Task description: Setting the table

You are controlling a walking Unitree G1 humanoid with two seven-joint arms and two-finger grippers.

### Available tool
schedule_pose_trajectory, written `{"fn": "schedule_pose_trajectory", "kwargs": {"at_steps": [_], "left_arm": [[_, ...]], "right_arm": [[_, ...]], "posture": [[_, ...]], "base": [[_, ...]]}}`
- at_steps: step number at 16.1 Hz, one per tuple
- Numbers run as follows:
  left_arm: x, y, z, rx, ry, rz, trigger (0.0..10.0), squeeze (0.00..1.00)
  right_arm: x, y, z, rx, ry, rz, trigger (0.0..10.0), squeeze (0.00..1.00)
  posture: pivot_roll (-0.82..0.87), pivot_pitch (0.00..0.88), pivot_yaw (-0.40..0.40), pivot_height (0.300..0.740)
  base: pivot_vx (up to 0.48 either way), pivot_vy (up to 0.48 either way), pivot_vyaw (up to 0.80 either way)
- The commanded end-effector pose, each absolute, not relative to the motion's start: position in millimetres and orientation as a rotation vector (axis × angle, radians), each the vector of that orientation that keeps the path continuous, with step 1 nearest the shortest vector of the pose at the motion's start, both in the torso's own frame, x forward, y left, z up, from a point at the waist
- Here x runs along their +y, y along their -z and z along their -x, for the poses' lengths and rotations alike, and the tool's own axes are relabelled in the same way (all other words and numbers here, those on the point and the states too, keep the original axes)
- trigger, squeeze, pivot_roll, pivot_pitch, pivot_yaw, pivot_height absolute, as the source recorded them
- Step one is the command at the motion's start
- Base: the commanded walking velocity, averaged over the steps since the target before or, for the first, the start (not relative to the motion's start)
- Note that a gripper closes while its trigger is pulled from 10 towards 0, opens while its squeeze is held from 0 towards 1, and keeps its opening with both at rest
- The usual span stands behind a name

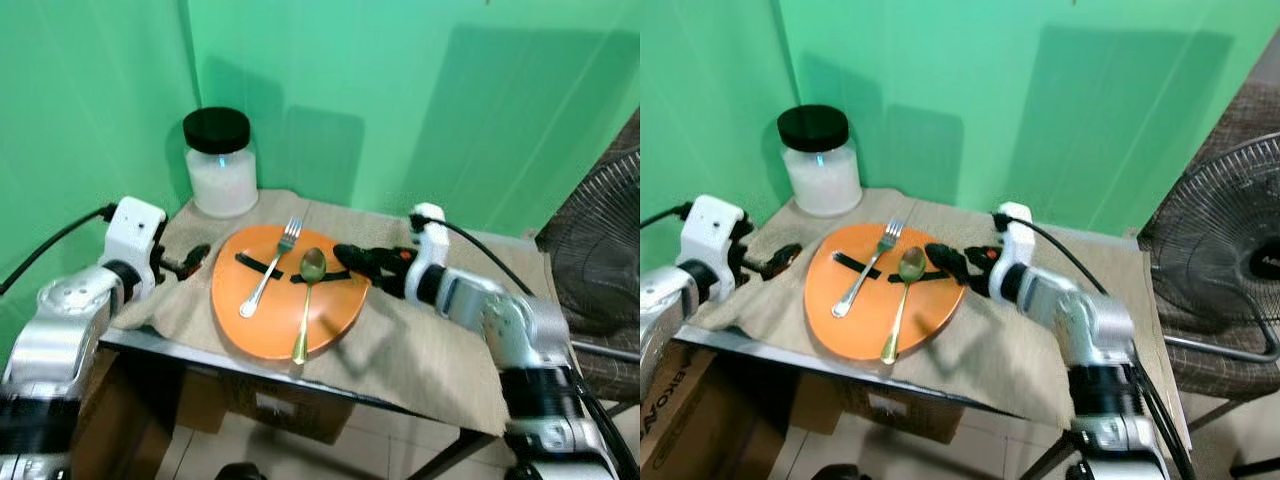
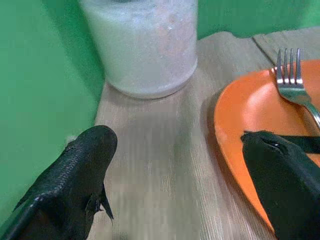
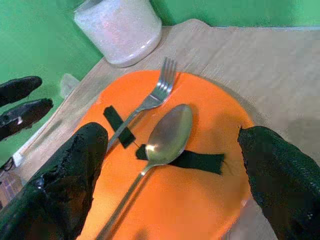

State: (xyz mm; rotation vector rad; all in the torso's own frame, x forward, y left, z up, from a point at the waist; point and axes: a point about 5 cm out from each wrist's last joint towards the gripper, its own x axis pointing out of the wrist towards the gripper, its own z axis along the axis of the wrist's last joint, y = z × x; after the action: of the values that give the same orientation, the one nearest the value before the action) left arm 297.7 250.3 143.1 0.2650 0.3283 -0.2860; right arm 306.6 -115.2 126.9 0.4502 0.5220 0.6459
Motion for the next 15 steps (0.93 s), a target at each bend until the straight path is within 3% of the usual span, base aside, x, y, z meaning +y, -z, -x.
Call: {"fn": "schedule_pose_trajectory", "kwargs": {"at_steps": [1, 2, 3, 6, 9, 11, 15], "left_arm": [[245, -140, -304, 0.319, 0.328, -0.27, 10.0, 0.0], [243, -137, -309, 0.315, 0.346, -0.266, 10.0, 0.0], [234, -133, -317, 0.306, 0.404, -0.265, 10.0, 0.0], [215, -126, -326, 0.321, 0.529, -0.219, 10.0, 0.0], [213, -119, -327, 0.346, 0.567, -0.143, 10.0, 0.0], [219, -116, -327, 0.395, 0.595, -0.052, 10.0, 0.0], [238, -120, -332, 0.387, 0.469, 0.004, 10.0, 0.0]], "right_arm": [[-123, -133, -305, 0.466, -0.627, -0.422, 10.0, 1.0], [-126, -132, -303, 0.446, -0.609, -0.411, 10.0, 1.0], [-131, -129, -298, 0.429, -0.578, -0.408, 10.0, 0.0], [-135, -125, -290, 0.438, -0.55, -0.413, 10.0, 0.0], [-137, -126, -288, 0.436, -0.555, -0.435, 10.0, 0.0], [-136, -129, -284, 0.439, -0.613, -0.442, 10.0, 0.0], [-133, -131, -276, 0.485, -0.737, -0.414, 10.0, 0.0]], "posture": [[0.17, 0.0, -0.083, 0.74], [0.17, 0.0, -0.083, 0.74], [0.16, 0.0, -0.078, 0.74], [0.15, 0.0, -0.066, 0.74], [0.15, 0.0, -0.064, 0.74], [0.14, 0.0, -0.068, 0.74], [0.14, 0.0, -0.073, 0.74]], "base": [[0.0, 0.0, 0.0], [0.0, 0.0, 0.0], [0.0, 0.0, 0.0], [0.0, 0.0, 0.0], [0.0, 0.0, 0.0], [0.0, 0.0, 0.0], [0.0, 0.0, 0.0]]}}
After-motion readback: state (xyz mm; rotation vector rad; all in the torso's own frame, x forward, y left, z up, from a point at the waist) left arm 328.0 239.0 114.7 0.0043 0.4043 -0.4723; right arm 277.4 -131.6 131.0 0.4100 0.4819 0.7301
